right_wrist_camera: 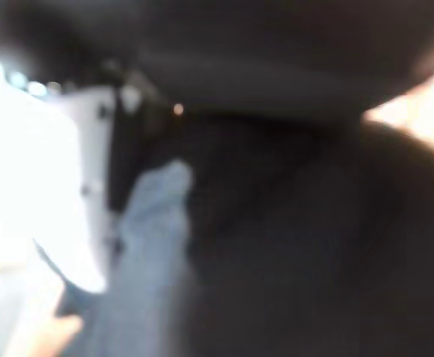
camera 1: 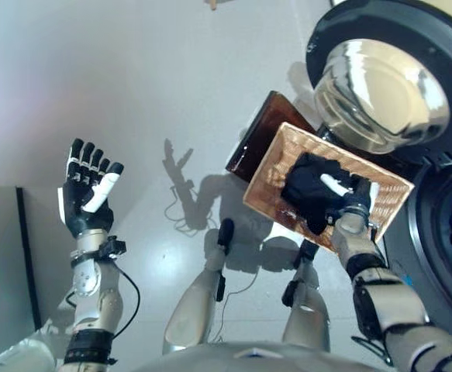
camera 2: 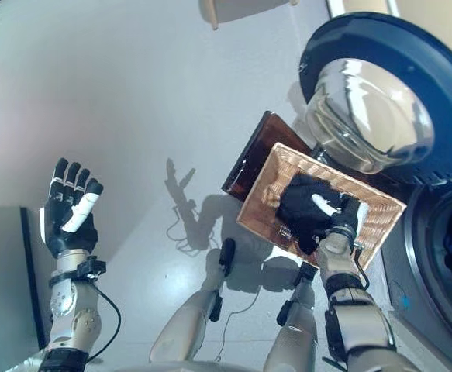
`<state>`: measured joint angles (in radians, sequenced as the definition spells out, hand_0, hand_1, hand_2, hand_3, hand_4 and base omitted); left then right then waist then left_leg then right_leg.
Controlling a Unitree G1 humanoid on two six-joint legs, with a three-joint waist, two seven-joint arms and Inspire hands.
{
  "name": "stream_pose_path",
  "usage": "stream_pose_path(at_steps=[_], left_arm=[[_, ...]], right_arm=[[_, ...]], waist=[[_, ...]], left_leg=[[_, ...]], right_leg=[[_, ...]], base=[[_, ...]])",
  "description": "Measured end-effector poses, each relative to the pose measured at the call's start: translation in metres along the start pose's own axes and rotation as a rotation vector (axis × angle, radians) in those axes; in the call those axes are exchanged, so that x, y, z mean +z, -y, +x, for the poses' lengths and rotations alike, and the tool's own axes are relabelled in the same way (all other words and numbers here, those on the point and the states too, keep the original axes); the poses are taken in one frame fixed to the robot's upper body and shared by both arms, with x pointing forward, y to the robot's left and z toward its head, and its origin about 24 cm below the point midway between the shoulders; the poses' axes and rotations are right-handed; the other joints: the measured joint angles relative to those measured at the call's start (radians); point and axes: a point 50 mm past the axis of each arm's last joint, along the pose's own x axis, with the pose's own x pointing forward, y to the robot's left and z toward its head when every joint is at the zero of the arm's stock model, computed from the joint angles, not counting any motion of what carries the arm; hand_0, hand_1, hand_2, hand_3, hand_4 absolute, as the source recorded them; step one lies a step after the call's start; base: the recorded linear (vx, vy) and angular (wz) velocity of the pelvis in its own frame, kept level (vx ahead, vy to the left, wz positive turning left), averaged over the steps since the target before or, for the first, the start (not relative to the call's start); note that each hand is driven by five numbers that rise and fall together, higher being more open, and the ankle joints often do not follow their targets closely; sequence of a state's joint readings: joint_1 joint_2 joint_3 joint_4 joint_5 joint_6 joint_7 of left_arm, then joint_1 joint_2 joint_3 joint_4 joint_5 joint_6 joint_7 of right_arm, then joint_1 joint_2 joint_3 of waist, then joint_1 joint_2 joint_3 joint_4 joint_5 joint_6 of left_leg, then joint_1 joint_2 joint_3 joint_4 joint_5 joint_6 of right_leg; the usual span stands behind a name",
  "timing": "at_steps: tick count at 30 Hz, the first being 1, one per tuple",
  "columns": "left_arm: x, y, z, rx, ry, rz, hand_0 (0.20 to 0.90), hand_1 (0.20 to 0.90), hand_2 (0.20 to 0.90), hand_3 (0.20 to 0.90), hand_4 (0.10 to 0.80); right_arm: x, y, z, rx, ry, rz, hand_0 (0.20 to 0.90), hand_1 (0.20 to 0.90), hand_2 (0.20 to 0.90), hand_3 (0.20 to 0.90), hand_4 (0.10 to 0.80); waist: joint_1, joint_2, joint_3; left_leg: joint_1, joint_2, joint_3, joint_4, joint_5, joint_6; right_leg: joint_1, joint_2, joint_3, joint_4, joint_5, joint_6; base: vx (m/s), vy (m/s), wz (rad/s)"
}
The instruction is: Pick up the clothes and place them into the washing machine
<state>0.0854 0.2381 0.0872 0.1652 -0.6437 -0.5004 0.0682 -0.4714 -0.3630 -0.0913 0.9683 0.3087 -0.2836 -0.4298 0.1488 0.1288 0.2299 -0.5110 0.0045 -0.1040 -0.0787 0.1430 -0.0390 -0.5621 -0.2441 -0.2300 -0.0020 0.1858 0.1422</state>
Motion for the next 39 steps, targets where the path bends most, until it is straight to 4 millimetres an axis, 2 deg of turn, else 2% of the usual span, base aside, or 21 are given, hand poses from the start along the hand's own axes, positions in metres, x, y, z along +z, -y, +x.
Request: stream_pose_path(at_steps=[3,6,10,15,20,24,28,33,34,39], left_arm=[[0.0,0.0,0.001,-0.003,0.002,0.004,0.9,0.9,0.9,0.9,0.8],[0.0,-0.002,0.0,0.006,0.001,0.009,0.9,0.9,0.9,0.9,0.8],[-0.001,-0.003,0.0,0.015,0.002,0.007,0.9,0.9,0.9,0.9,0.8],[-0.008,-0.006,-0.004,0.036,-0.031,-0.017,0.9,0.9,0.9,0.9,0.8],[-0.012,-0.007,-0.009,0.04,-0.05,-0.056,0.9,0.9,0.9,0.9,0.8],[-0.016,0.0,-0.011,0.001,-0.07,-0.069,0.9,0.9,0.9,0.9,0.8],[-0.02,0.002,-0.015,-0.008,-0.091,-0.074,0.9,0.9,0.9,0.9,0.8],[-0.022,0.002,-0.018,-0.011,-0.105,-0.075,0.9,0.9,0.9,0.9,0.8],[-0.023,0.001,-0.019,-0.015,-0.108,-0.073,0.9,0.9,0.9,0.9,0.8],[-0.023,0.0,-0.02,-0.019,-0.11,-0.071,0.9,0.9,0.9,0.9,0.8]], right_arm=[[0.007,0.01,0.003,-0.064,0.033,0.067,0.2,0.2,0.2,0.2,0.3],[0.008,0.029,0.006,-0.177,0.031,0.213,0.2,0.2,0.2,0.2,0.3],[0.009,0.038,0.004,-0.28,0.038,0.515,0.2,0.2,0.2,0.2,0.3],[-0.006,0.047,-0.005,-0.428,0.011,0.942,0.2,0.2,0.2,0.2,0.3],[-0.017,0.059,-0.006,-0.553,-0.013,1.133,0.2,0.2,0.2,0.2,0.3],[-0.023,0.07,-0.004,-0.633,-0.035,1.176,0.2,0.2,0.2,0.2,0.3],[-0.009,0.082,0.005,-0.657,0.006,1.205,0.2,0.2,0.2,0.2,0.3],[0.021,0.096,0.02,-0.662,0.085,1.232,0.2,0.2,0.2,0.2,0.3],[0.032,0.106,0.026,-0.681,0.115,1.24,0.2,0.2,0.2,0.2,0.3],[0.065,0.128,0.037,-0.728,0.189,1.274,0.2,0.2,0.2,0.2,0.3]], waist=[[-0.018,0.0,0.0],[-0.022,0.001,0.001],[-0.024,0.009,0.003],[-0.024,0.038,0.003],[-0.024,0.055,0.001],[-0.028,0.062,-0.004],[-0.026,0.073,-0.008],[-0.025,0.099,-0.019],[-0.02,0.112,-0.028],[-0.012,0.135,-0.033]], left_leg=[[0.007,0.001,0.008,0.0,0.0,0.0],[0.03,0.001,0.025,0.0,-0.006,0.007],[0.031,0.001,0.042,0.0,-0.009,0.01],[0.032,0.0,0.058,0.0,-0.014,0.012],[0.031,-0.002,0.083,0.0,-0.019,0.013],[0.032,-0.001,0.092,0.0,-0.02,0.014],[0.028,-0.002,0.102,-0.001,-0.024,0.014],[0.026,-0.002,0.105,-0.001,-0.026,0.014],[0.024,-0.003,0.106,-0.001,-0.026,0.014],[0.012,-0.003,0.106,-0.001,-0.026,0.014]], right_leg=[[0.004,0.002,0.005,-0.001,0.001,-0.001],[0.018,0.004,0.023,-0.011,0.004,0.0],[0.015,0.006,0.042,-0.027,0.018,0.0],[0.011,0.008,0.057,-0.04,0.028,0.0],[-0.007,0.008,0.085,-0.04,0.035,0.001],[-0.013,0.01,0.096,-0.039,0.036,0.001],[-0.035,0.011,0.12,-0.035,0.039,0.001],[-0.046,0.013,0.135,-0.036,0.043,0.002],[-0.051,0.013,0.138,-0.035,0.044,0.001],[-0.076,0.013,0.144,-0.026,0.045,0.001]], base=[[0.024,-0.009,-0.08],[0.016,0.0,-0.11],[0.003,0.009,-0.15],[0.027,0.013,-0.18],[0.007,0.02,-0.12],[0.002,0.018,-0.08],[0.022,0.009,-0.11],[0.017,0.003,-0.04],[0.0,0.0,0.0],[0.011,0.001,-0.03]])
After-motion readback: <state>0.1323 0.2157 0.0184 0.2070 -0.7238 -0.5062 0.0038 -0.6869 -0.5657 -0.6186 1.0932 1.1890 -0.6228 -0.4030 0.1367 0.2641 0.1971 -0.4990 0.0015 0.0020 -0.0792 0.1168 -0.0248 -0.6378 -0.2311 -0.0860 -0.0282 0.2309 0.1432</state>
